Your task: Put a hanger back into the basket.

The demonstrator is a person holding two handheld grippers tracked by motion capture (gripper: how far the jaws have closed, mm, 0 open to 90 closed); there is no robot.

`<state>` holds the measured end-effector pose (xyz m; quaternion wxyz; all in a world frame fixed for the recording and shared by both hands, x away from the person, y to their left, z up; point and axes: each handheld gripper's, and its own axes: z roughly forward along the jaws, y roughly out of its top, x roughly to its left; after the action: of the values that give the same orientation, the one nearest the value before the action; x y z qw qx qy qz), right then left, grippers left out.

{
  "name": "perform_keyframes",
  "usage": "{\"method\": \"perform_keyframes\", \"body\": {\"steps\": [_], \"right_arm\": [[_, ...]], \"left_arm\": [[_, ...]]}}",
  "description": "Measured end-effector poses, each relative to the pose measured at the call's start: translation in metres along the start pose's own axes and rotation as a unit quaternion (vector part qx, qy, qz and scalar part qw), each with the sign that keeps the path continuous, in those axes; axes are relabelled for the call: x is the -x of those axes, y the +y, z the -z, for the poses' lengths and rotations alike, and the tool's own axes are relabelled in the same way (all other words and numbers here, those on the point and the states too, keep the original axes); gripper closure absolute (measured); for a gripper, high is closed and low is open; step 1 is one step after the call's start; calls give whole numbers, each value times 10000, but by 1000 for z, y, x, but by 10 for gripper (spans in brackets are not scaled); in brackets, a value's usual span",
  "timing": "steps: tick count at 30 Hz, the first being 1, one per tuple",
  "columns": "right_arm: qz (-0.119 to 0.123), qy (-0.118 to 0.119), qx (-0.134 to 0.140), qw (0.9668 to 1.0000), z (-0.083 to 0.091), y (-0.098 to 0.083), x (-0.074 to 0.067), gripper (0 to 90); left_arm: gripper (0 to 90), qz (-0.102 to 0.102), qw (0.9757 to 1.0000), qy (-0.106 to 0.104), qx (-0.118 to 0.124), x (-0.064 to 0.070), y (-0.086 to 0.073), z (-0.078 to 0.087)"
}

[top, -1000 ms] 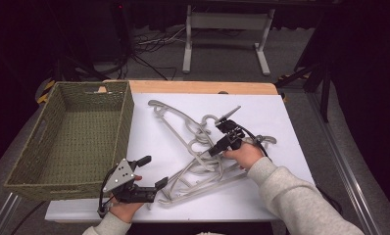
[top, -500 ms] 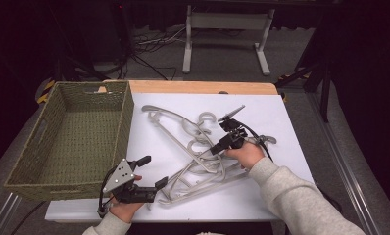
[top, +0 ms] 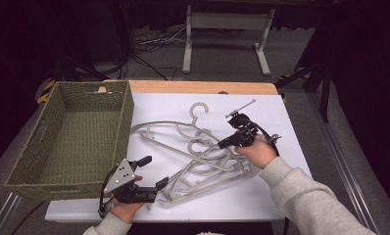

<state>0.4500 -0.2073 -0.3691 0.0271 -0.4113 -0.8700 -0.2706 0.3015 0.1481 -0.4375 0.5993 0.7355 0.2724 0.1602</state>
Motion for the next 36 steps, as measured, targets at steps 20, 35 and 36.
{"method": "perform_keyframes", "body": {"steps": [20,35,36], "right_arm": [[1770,-931,679,9774,80,-34,-26,827],[2538,-1047,1068,9556,106,-65,-16,827],[2532,-1027,1063,9560,107,-66,-16,827]], "left_arm": [[118,-25,9989,-364,-297,9,35,1],[125,-51,9967,-566,-581,3,60,-4],[125,-52,9959,-610,-661,2,65,-5]]}}
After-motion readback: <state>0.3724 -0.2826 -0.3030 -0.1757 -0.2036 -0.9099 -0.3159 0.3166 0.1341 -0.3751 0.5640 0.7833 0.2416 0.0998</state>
